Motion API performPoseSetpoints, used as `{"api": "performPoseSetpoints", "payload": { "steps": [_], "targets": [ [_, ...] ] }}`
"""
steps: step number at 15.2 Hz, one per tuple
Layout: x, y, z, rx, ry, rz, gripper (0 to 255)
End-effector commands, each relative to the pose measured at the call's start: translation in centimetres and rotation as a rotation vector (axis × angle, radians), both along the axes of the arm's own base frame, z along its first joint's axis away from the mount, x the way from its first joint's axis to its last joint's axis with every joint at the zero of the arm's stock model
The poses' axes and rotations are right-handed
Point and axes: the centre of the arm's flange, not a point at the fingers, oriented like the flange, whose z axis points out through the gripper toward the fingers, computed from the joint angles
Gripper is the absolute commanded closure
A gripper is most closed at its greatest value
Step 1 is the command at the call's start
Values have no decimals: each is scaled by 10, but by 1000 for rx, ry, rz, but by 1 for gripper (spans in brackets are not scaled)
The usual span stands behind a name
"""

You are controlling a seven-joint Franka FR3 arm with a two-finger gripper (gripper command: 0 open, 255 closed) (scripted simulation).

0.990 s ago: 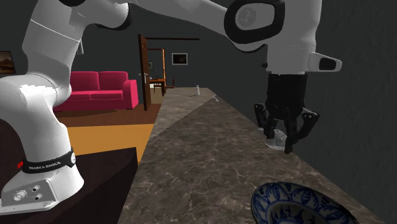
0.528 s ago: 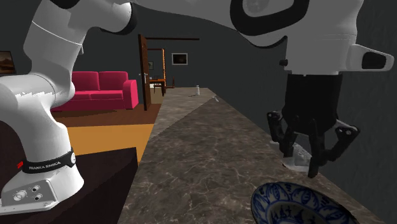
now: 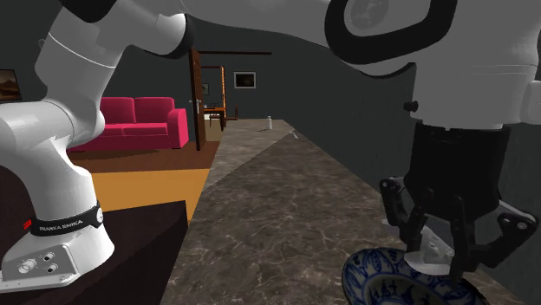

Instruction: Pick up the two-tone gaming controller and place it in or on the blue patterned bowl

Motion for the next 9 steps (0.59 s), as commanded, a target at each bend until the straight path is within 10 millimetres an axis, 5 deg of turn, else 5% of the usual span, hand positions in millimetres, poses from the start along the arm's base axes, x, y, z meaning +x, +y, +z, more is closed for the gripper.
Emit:
{"api": "performPoseSetpoints", "payload": {
  "steps": [1,9],
  "targets": [
    [-1,0,-10,0,0,0,255],
    [-1,0,-53,0,0,0,255]
  ]
}}
